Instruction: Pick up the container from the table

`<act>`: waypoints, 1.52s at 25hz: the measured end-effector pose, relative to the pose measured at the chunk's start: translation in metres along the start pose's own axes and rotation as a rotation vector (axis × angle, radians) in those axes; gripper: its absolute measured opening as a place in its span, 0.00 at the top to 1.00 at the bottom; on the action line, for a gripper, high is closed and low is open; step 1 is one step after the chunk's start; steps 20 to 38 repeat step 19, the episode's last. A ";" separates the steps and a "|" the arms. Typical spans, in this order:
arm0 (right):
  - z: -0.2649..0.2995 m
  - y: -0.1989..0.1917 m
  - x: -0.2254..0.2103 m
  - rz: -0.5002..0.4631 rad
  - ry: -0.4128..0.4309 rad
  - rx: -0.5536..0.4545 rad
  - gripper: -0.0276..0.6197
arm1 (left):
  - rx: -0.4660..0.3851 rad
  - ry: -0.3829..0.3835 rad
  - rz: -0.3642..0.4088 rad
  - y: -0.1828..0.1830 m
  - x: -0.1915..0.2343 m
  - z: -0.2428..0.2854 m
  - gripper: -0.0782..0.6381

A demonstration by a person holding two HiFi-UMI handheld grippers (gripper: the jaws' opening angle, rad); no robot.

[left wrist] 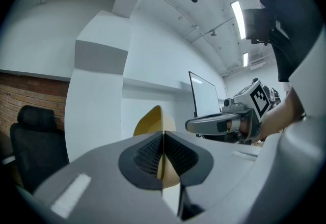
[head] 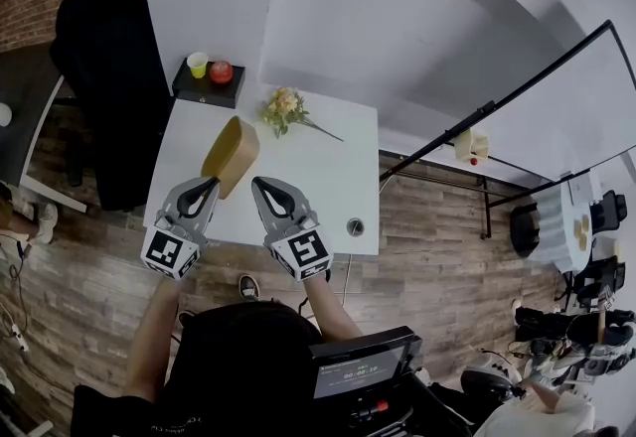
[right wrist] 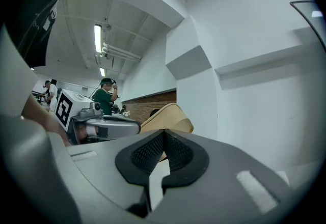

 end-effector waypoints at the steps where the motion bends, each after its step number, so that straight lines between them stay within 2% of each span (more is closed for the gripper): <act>1: 0.000 0.000 0.000 0.001 0.000 0.000 0.94 | 0.003 0.000 0.002 -0.001 0.000 0.000 0.87; 19: 0.005 -0.015 0.000 0.024 -0.002 0.035 0.94 | 0.046 -0.016 0.000 -0.017 0.002 0.003 0.87; 38: 0.005 -0.015 0.000 0.024 -0.002 0.035 0.94 | 0.046 -0.016 0.000 -0.017 0.002 0.003 0.87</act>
Point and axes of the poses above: the fingertips, and each gripper's own axes: z forward along the fingers, x to its left, y out of its top, the point moved 8 cm from there along -z, backward along the fingers, and after that the axes turned 11 degrees about x, right-handed, at the moved point
